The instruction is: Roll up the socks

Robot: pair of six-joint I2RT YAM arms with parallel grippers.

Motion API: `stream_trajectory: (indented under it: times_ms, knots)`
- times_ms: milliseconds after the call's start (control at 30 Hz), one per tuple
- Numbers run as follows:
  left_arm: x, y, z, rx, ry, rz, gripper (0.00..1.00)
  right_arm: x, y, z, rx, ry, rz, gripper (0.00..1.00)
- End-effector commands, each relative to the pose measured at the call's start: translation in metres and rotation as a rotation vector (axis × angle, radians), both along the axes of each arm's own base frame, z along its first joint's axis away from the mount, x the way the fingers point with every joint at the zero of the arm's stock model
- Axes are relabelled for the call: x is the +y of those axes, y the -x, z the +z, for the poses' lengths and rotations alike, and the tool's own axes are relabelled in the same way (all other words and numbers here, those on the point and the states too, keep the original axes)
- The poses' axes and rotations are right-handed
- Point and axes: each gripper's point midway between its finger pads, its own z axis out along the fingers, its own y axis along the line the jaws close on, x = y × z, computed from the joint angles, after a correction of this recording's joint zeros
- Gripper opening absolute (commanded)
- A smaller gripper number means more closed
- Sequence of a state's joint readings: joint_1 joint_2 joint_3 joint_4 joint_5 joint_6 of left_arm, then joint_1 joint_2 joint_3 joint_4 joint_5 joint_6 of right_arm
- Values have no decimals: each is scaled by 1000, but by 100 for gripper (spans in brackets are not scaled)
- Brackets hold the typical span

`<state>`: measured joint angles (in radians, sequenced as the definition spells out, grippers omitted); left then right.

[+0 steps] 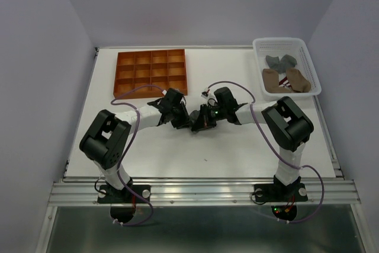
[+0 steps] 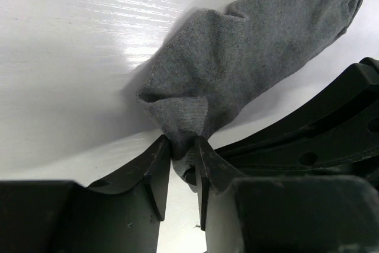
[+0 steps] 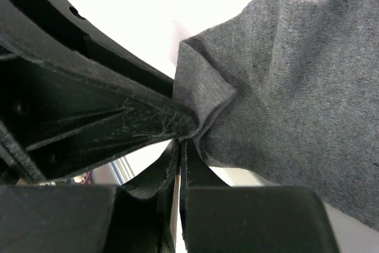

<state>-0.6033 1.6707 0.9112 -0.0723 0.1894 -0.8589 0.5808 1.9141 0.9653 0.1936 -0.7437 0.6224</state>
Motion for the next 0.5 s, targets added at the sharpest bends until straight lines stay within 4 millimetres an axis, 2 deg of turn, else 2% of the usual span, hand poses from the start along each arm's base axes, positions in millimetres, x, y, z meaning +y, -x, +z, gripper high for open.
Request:
stream_trajectory:
  times_ms: [0,67,100,133,200,300,400,467]
  knots:
    - [-7,-10,14,-40,11,7,30,5,-2,8,-37,-45,23,1]
    - [-7,-10,11,-33,6,8,19,4,-3,9,-48,-44,23,1]
    - [-7,-8,9,-24,-2,7,2,5,-3,10,-50,-47,24,1]
    - [-6,-8,8,-21,-9,6,0,5,-3,9,-49,-47,26,1]
    - [-5,-8,8,-21,-27,10,0,5,-3,9,-47,-47,27,1]
    - [0,-8,8,-16,-61,18,0,4,-5,10,-74,-33,30,23]
    - [4,-4,7,11,-90,26,0,-2,-8,9,-132,8,39,30]
    - [6,-2,6,36,-110,19,0,-7,-10,18,-208,28,50,32]
